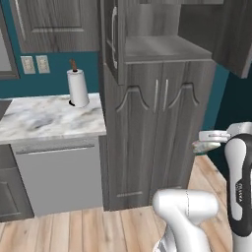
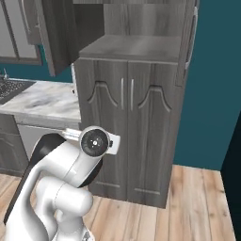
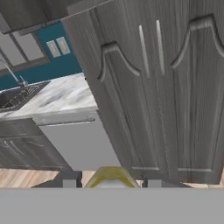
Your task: Pick the beer, boxed drink from the counter and place them in the open cabinet.
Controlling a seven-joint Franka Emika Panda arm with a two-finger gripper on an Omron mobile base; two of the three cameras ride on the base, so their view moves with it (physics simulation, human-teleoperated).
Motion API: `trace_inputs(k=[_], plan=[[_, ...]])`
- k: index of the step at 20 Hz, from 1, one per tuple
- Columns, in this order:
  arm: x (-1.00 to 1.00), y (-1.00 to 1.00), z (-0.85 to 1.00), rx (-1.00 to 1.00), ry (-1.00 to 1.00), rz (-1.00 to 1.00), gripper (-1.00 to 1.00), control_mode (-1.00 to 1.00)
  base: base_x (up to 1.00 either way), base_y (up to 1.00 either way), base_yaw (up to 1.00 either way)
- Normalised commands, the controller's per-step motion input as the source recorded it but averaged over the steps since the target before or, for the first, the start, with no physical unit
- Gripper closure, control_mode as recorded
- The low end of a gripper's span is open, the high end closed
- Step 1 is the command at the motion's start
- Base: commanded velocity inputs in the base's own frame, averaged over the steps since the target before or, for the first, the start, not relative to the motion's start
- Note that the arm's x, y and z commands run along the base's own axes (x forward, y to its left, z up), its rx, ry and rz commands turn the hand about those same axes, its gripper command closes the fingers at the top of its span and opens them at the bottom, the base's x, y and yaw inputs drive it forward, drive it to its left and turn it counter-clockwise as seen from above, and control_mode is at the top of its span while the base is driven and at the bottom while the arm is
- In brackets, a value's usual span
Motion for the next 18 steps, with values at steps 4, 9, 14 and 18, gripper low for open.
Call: trace_inputs(k=[4, 9, 14, 18], plan=[[0.00, 0.00, 0.00, 0.00, 0.00, 0.00, 1.00, 1.00, 0.71, 0.25, -0.07], [0.00, 0.00, 0.00, 0.00, 0.00, 0.00, 1.00, 1.00, 0.56, 0.37, -0.04], [0.00, 0.00, 0.00, 0.00, 0.00, 0.00, 1.00, 1.00, 0.55, 0.39, -0.02], [0.00, 0.00, 0.00, 0.00, 0.00, 0.00, 1.00, 1.00, 0.56, 0.31, -0.01]])
